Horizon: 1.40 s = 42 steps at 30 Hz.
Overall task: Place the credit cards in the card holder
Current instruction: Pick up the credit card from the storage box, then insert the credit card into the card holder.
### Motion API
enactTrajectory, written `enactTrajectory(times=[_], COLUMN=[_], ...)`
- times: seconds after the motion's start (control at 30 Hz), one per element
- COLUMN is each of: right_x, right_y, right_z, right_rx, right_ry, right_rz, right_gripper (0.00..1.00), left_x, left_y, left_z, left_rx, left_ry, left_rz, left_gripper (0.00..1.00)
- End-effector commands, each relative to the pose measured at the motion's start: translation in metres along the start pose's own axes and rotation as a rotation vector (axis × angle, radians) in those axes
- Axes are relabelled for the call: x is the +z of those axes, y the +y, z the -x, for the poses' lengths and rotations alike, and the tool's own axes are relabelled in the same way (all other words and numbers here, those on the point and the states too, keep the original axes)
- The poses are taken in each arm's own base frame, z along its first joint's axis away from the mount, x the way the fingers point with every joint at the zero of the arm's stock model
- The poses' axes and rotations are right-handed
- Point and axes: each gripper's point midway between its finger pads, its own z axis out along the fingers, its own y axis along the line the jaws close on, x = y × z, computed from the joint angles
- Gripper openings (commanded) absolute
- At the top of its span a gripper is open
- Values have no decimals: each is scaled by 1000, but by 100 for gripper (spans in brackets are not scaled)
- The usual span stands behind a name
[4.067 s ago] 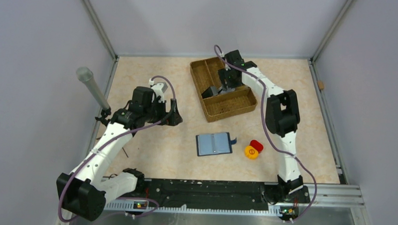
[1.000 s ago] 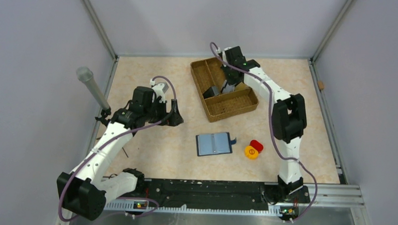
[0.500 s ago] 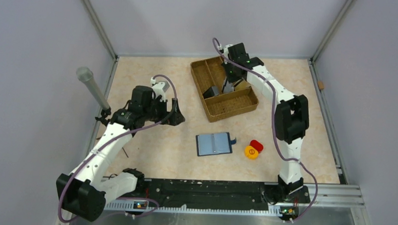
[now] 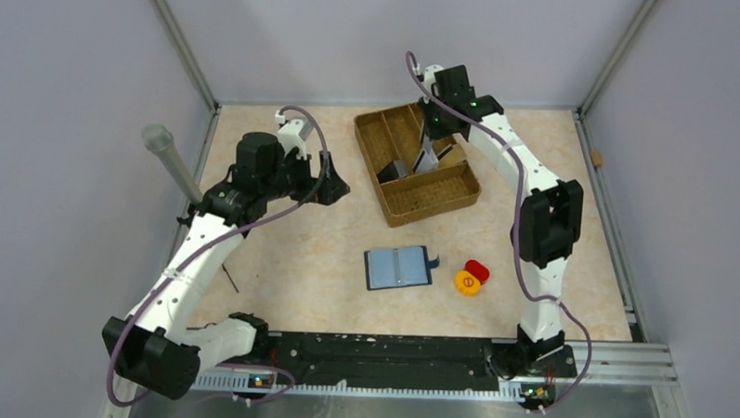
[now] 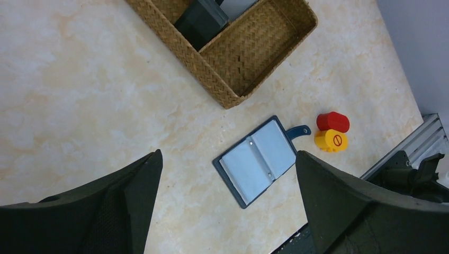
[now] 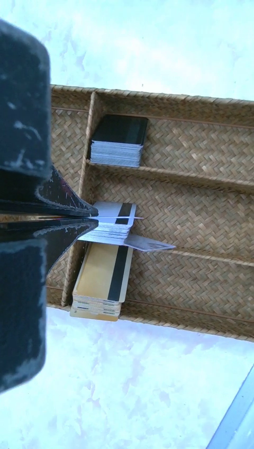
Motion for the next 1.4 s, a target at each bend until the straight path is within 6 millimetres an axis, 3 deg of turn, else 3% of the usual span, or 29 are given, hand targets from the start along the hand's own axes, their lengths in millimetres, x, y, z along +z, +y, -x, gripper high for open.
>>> enactTrajectory(times=[0.0, 0.23, 0.37, 0.47, 0.6, 0.77, 1.07, 1.23, 1.37], right_x=[-39, -28, -44, -64, -95, -135, -195, -214, -224], right_y=[-4, -5, 6, 26, 51, 90, 169, 204, 216], right_z=[42, 33, 38, 36, 13, -27, -108, -129, -135], right_rx=[20, 53, 66, 110, 167, 210, 225, 162, 133], right_ry=[-127, -115, -147, -168, -173, -154, -22, 20, 34], right_rz=[15, 31, 90, 187, 309, 517, 959, 1096, 1179], right_gripper=[0, 0, 0, 0, 0, 0, 0, 0, 0], left_x=[3, 11, 10, 7, 5, 9, -6, -4, -4], left_y=[-6, -18, -25, -36, -50, -62, -103, -109, -119], left_z=[27, 45, 46, 38, 15, -32, -85, -114, -130], left_rx=[14, 15, 35, 52, 3, -120, -80, -62, -55], left_ry=[-67, -92, -106, -129, -123, -34, 57, 153, 212], left_rz=[-19, -83, -124, -210, -326, -458, -636, -642, -670], left_gripper=[99, 99, 99, 99, 99, 99, 99, 99, 99])
